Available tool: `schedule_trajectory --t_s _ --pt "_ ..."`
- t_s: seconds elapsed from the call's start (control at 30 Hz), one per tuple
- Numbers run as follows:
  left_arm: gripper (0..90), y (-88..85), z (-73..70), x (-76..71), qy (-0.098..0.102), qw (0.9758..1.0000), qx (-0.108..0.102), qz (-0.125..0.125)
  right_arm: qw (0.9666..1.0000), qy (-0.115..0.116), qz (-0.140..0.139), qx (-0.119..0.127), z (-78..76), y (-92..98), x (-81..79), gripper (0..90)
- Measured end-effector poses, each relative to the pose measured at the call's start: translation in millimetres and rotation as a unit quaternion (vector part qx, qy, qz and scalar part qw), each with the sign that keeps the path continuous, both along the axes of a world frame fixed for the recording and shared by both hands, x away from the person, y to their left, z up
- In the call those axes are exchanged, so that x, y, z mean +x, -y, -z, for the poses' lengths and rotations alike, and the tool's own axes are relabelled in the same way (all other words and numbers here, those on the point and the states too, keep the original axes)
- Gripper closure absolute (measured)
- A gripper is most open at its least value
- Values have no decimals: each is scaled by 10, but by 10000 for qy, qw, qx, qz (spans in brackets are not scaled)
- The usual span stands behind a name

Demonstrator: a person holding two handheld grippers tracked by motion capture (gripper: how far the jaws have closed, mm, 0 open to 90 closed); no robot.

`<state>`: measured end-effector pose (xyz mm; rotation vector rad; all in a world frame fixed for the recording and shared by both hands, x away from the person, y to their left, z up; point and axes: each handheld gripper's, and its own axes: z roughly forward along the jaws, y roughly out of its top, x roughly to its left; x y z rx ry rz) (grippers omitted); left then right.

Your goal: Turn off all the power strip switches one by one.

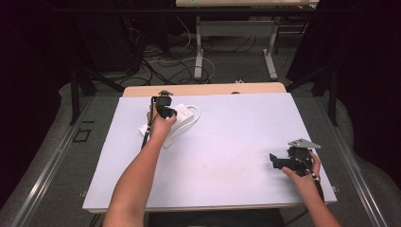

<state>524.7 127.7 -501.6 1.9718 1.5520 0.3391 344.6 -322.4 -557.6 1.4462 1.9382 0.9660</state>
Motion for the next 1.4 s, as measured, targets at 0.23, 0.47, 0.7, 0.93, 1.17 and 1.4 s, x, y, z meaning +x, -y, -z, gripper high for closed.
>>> schedule_trajectory --t_s 0.23,0.47,0.7,0.93,1.17,1.4 --pt "900 -30 -10 -18 -156 9998 41 -86 10000 21 25 -13 -2 -9 -1 15" --pt "900 -54 20 -33 -280 9995 39 -167 10000 -6 -11 6 -2 -7 -2 15" --pt "900 -72 66 -54 -385 9991 29 -179 10000 -17 6 -1 -10 -12 -7 15" --pt "900 -81 109 -44 -356 9991 29 -236 10000 -10 -10 -17 -6 -11 -5 15" --pt "900 -72 126 -30 -425 9989 68 -176 10000 12 7 -12 -2 -8 -2 15" --pt "900 -63 146 -31 -370 9991 33 -214 10000 -5 -24 -3 -7 -1 -5 16"
